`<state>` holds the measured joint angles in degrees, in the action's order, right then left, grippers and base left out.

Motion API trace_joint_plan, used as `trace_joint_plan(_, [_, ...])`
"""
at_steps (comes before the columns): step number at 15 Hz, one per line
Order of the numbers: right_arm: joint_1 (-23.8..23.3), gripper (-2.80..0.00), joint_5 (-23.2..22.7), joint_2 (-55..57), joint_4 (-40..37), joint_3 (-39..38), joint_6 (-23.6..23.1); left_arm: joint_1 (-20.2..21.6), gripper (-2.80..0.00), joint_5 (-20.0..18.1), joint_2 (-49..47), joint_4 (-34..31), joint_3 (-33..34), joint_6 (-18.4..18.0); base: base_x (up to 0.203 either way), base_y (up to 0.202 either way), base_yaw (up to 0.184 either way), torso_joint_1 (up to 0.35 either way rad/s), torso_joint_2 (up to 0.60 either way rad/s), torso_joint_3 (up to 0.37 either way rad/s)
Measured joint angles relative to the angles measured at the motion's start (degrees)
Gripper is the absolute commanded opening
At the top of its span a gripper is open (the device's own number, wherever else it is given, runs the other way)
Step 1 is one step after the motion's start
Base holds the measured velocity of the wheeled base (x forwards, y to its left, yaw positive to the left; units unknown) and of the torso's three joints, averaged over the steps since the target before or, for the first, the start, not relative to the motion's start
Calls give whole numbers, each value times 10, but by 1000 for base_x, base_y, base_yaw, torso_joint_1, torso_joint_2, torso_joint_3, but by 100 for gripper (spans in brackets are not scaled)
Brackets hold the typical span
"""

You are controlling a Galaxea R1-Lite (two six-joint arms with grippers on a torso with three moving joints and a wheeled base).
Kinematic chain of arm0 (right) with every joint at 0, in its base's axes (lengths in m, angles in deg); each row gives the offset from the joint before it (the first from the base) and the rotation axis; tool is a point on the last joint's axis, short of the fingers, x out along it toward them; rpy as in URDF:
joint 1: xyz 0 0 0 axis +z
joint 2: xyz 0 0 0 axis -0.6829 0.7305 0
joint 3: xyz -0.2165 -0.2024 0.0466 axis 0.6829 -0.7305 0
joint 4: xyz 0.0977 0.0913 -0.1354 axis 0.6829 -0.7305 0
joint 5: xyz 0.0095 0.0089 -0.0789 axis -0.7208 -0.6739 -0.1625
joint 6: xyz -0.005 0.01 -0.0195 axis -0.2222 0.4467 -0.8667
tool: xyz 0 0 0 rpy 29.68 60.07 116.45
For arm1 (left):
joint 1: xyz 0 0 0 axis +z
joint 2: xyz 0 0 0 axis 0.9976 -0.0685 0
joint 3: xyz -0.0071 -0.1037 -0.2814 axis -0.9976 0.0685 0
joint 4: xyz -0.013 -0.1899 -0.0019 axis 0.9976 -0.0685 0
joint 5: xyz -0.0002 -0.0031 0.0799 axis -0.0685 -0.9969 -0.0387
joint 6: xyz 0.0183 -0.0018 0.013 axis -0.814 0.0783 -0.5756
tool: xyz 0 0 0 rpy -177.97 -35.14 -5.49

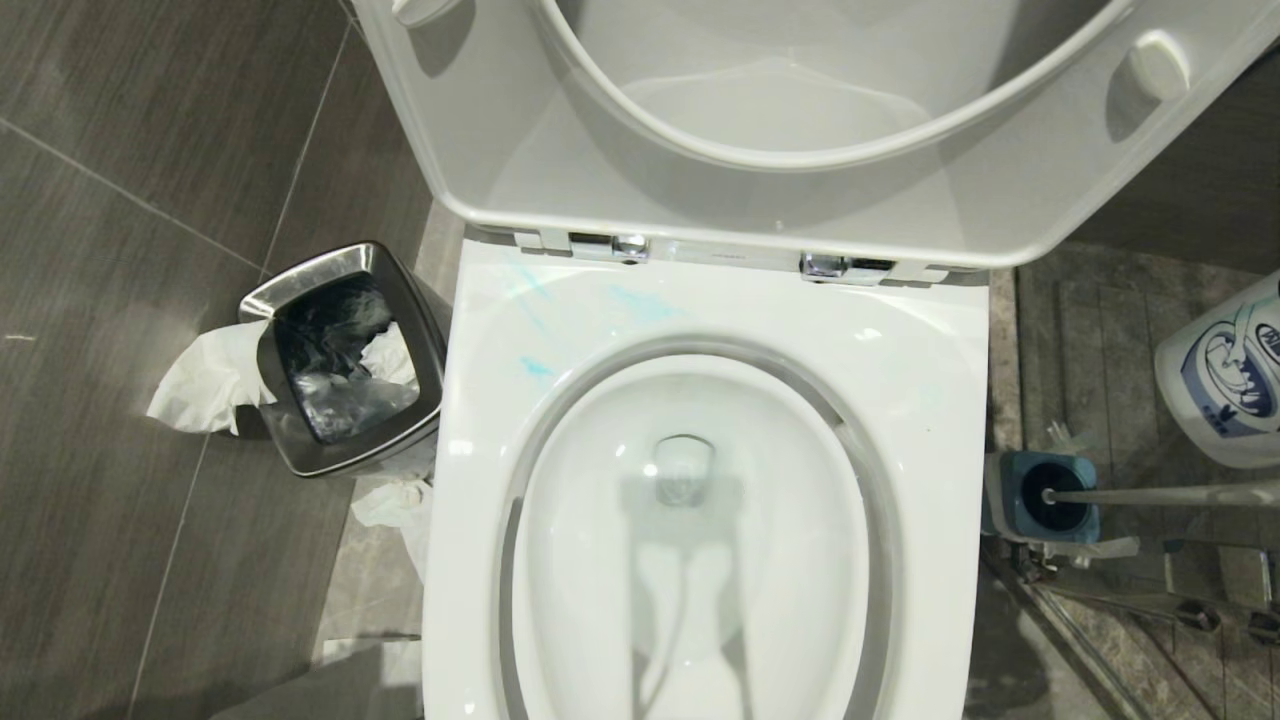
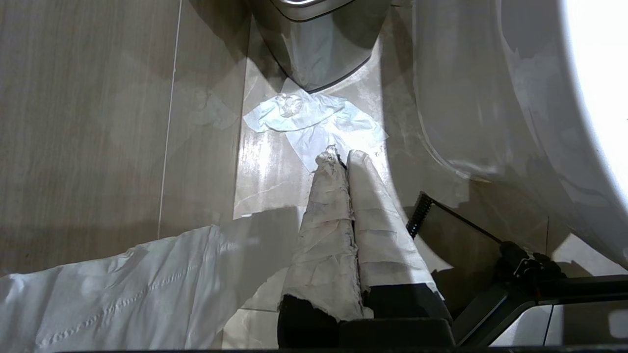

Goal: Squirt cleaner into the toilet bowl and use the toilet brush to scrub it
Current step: Pour in the cleaning agent

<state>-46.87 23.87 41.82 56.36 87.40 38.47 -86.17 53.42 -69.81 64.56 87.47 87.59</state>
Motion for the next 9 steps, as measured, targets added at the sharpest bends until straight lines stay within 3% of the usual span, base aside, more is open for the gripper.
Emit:
trace_joint_plan(4, [0, -280, 0, 0, 0, -3, 0, 0, -280, 0, 0, 0, 0, 0, 0, 0, 0, -1, 1, 39])
trace_joint_plan(9, [0, -280, 0, 0, 0, -7, 2, -1, -280, 0, 0, -1, 0, 0, 0, 0, 0, 0, 3, 181])
